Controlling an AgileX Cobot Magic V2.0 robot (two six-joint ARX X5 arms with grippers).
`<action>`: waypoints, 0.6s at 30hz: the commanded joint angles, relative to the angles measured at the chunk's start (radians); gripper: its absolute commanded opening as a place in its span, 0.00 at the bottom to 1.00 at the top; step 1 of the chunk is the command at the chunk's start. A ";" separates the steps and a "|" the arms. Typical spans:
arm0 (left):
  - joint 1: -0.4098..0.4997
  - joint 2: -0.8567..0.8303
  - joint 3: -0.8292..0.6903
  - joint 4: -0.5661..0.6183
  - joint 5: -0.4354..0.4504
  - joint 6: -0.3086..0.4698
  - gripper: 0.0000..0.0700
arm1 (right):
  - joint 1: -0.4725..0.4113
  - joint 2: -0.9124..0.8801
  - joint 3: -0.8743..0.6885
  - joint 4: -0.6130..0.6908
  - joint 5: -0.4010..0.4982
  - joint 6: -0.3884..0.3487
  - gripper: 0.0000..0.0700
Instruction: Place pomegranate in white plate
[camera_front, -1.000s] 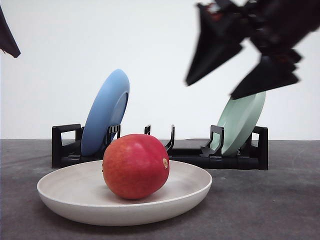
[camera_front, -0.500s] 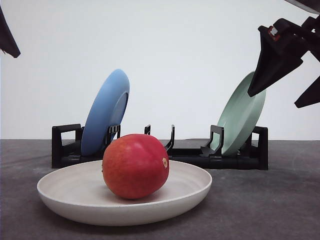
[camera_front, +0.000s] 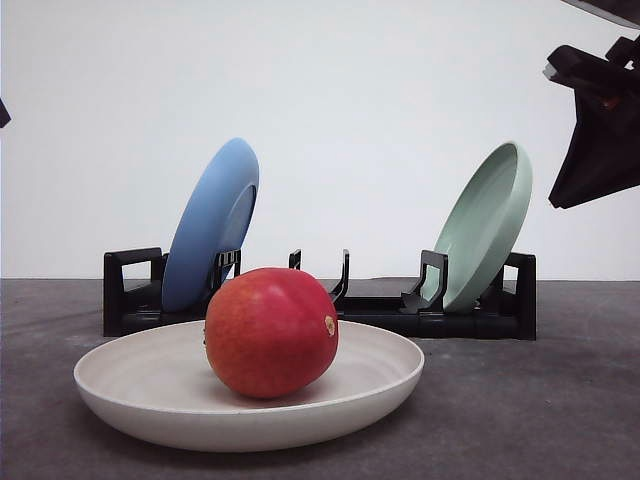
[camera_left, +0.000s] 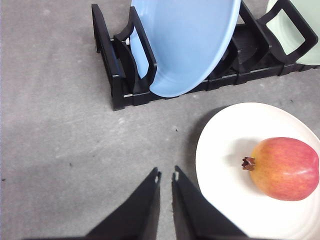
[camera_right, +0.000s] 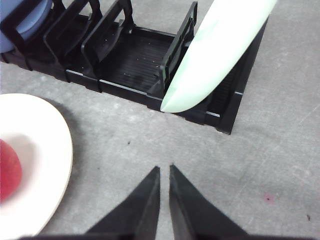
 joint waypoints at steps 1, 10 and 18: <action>-0.001 0.006 0.004 0.005 -0.001 0.008 0.04 | 0.005 0.004 0.003 0.010 0.002 -0.010 0.03; 0.001 -0.014 -0.011 0.008 -0.001 0.010 0.04 | 0.004 0.004 0.003 0.010 0.002 -0.010 0.03; 0.070 -0.225 -0.251 0.219 -0.001 0.041 0.04 | 0.004 0.004 0.003 0.010 0.002 -0.010 0.03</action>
